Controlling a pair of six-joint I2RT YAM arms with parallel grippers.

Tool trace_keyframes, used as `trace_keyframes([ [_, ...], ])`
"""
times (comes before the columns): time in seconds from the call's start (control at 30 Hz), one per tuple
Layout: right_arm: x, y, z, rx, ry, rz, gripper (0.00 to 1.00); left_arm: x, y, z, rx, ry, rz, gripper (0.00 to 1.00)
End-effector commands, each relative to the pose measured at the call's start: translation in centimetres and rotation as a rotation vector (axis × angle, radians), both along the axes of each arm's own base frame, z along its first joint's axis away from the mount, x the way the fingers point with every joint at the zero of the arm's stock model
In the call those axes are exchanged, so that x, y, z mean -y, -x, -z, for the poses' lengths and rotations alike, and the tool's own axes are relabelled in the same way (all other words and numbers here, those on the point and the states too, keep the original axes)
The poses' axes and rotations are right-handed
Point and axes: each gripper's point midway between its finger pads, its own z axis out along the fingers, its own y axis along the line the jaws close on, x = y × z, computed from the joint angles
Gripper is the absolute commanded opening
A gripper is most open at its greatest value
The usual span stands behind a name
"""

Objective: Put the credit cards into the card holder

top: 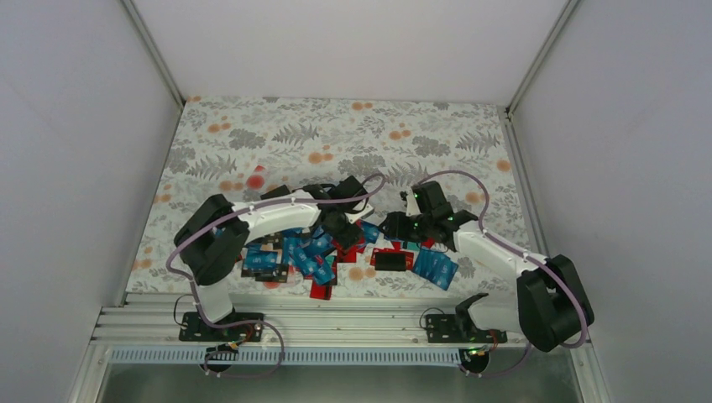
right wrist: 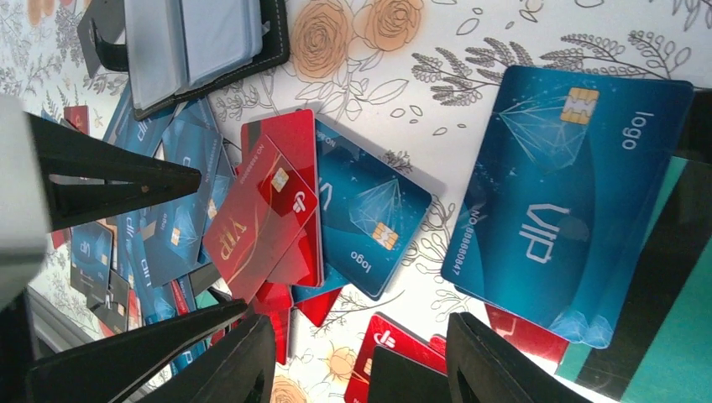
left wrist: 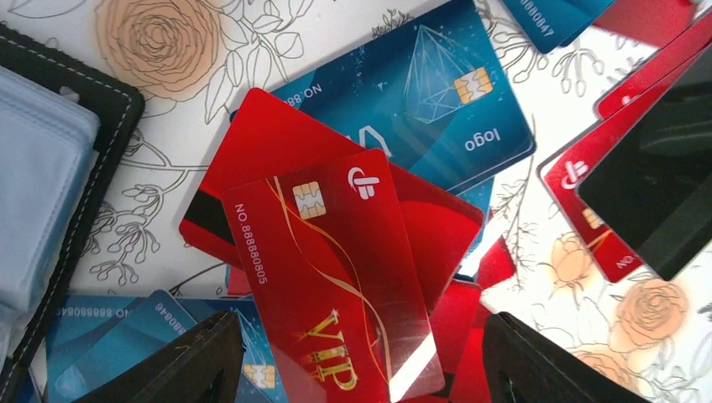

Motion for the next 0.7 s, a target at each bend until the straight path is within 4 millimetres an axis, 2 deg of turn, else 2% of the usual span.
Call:
trace_keyframes([
  [0.0, 0.8, 0.3, 0.3, 0.006, 0.007, -0.009, 0.53, 0.2, -0.5, 0.9, 0.012, -0.053, 0.055, 0.71],
  [0.2, 1.3, 0.3, 0.4, 0.005, 0.003, -0.01, 0.53, 0.1, -1.4, 2.1, 0.031, -0.107, 0.061, 0.71],
  [0.37, 1.6, 0.3, 0.7, 0.003, 0.002, -0.007, 0.53, -0.2, -1.4, 3.8, 0.008, -0.149, 0.071, 0.7],
  [0.53, 2.0, 0.3, 1.0, -0.005, 0.001, 0.0, 0.53, -0.4, -1.0, 4.4, -0.008, -0.156, 0.064, 0.66],
  [0.67, 2.0, 0.3, 1.2, -0.01, -0.003, 0.0, 0.53, -0.4, -0.7, 4.4, -0.017, -0.144, 0.056, 0.58],
])
